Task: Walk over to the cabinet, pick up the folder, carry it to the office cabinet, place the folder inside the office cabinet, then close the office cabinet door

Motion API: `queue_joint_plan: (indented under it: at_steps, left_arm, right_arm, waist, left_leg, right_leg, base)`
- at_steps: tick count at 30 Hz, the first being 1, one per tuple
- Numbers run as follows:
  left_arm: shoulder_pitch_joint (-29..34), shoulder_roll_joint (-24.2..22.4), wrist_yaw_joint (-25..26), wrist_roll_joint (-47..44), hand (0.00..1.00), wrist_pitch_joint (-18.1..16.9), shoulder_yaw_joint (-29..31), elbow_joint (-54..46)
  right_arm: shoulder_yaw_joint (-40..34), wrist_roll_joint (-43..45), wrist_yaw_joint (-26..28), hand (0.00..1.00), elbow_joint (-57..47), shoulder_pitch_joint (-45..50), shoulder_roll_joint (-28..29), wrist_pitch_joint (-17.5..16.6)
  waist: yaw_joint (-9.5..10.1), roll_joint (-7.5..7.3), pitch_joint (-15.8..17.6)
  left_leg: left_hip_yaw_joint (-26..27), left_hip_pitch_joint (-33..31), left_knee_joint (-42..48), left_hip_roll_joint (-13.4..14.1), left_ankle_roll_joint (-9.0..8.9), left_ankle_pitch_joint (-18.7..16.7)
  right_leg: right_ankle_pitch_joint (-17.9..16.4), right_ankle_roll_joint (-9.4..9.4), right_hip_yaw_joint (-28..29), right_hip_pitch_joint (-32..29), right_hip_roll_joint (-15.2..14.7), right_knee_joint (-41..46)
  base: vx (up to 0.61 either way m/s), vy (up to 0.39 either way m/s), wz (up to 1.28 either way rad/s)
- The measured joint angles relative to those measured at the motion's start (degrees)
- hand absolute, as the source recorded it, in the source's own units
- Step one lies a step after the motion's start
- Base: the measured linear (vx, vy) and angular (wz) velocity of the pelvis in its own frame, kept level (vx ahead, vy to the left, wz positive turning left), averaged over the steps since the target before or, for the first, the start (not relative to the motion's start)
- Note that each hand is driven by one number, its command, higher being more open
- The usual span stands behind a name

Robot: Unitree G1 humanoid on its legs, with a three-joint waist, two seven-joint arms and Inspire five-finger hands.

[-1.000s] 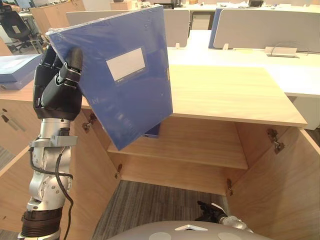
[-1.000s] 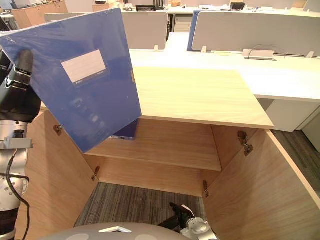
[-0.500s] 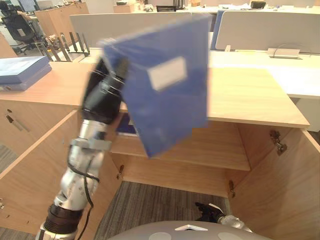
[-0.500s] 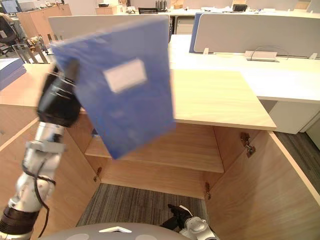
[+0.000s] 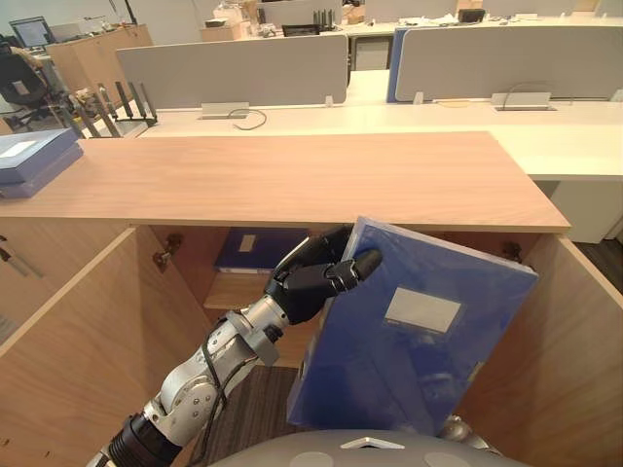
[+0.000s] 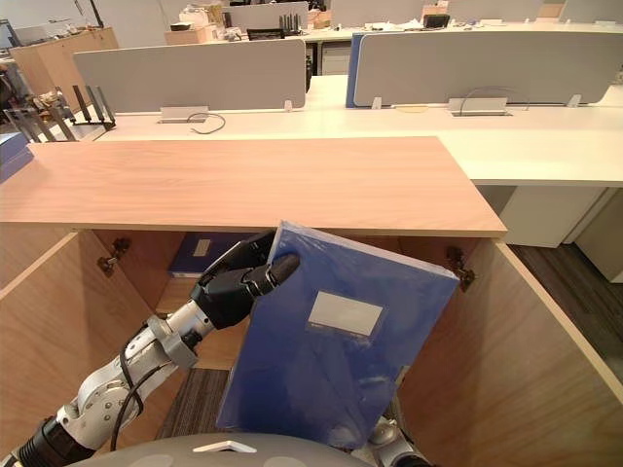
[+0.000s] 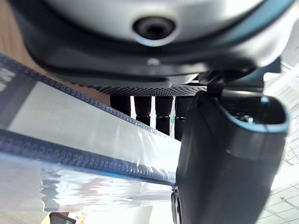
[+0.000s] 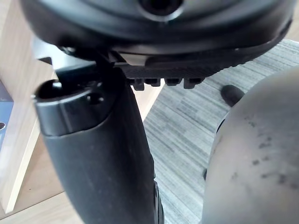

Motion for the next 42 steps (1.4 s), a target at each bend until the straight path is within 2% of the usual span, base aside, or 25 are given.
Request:
queue_joint_plan:
  at_steps: [7, 13, 18, 23, 26, 32, 36, 42]
  left_arm:
    - [1.58, -0.94, -0.18, 0.47, 0.00, -0.20, 0.67, 0.05]
    - [3.96, -4.94, -0.60, 3.82, 0.00, -1.77, 3.00, 3.71]
    - [6.33, -9.07, -0.69, 10.15, 0.00, -4.15, 7.33, 8.02]
    - [7.23, -11.02, -0.12, 23.32, 0.00, -5.19, 9.92, 14.12]
    - [9.80, -11.45, 0.75, 24.87, 0.00, -5.18, 11.80, 14.23]
    - [9.91, -13.36, 3.09, 26.21, 0.00, -5.70, 15.78, 13.72]
    - [9.89, -15.39, 5.82, 27.51, 0.00, -7.52, 19.43, 10.65]
    - [9.91, -17.40, 6.71, 30.59, 0.00, -7.66, 19.68, 7.88]
  right_arm:
    - [0.05, -0.03, -0.21, 1.00, 1.09, -0.57, 0.09, -0.27]
    - [-0.24, -0.09, -0.24, 1.00, 0.97, -0.81, 0.07, -0.28]
    - [-2.41, -0.20, -0.27, 1.00, -0.33, -0.78, 0.03, -0.33]
    - [-4.23, -0.20, -0.05, 1.00, -3.86, 0.63, 0.65, -0.79]
    - [-6.51, -0.18, -0.09, 1.00, -5.36, 1.15, 1.04, -0.87]
    - [-8.14, -0.18, -0.14, 1.00, -5.87, 1.72, 1.45, -0.88]
    - [-9.20, -0.17, -0.17, 1.00, -6.02, 2.06, 2.73, -0.93]
    - [-9.85, -0.17, -0.31, 1.00, -7.48, 3.15, 2.90, -1.47]
  waist:
    - [0.22, -0.88, 0.86]
    - [0.08, -1.06, 1.41]
    - [-1.25, -1.15, 2.89]
    - [-1.82, -1.83, 3.82]
    - [-2.91, -1.99, 4.60]
    - [-2.93, -2.08, 4.66]
    - [-2.76, -2.30, 4.74]
    - [-2.48, -2.86, 4.82]
  left_leg:
    - [0.03, -0.01, -0.11, -0.07, 0.01, 0.00]
    - [0.54, 0.23, -0.54, -0.03, 0.02, 0.03]
    - [1.32, 1.07, -1.38, 0.24, 0.04, 0.09]
    - [2.66, 1.11, -2.46, 0.96, -0.12, 0.02]
    - [3.06, 1.24, -2.98, 0.96, -0.21, -0.03]
    - [3.42, 1.29, -3.12, 0.89, -0.22, -0.05]
    - [3.30, 1.02, -2.79, 0.79, -0.18, -0.02]
    - [2.89, -0.36, -1.72, 0.54, -0.16, -0.02]
  right_leg:
    - [0.04, 0.06, 0.01, -0.06, -0.10, 0.00]
    - [0.20, 0.30, 0.49, -0.30, -0.08, -0.03]
    - [0.21, 0.34, 1.30, -0.37, 0.08, -0.06]
    - [0.16, 0.28, 2.48, -1.65, 0.68, -0.34]
    - [0.17, 0.27, 2.77, -2.00, 1.11, -0.06]
    - [0.16, 0.28, 2.93, -2.33, 1.19, -0.05]
    - [0.19, 0.31, 2.93, -2.33, 0.75, -0.04]
    - [0.41, 0.49, 2.88, -2.86, 0.45, -0.03]
  base:
    - [0.00, 0.004, 0.00]
    - [0.01, 0.020, -0.04]
    - [0.00, 0.018, -0.09]
    - [0.02, 0.015, -0.13]
    - [0.05, 0.026, -0.09]
    - [0.03, 0.023, -0.03]
    - [-0.02, 0.005, 0.01]
    - [-0.05, -0.002, 0.04]
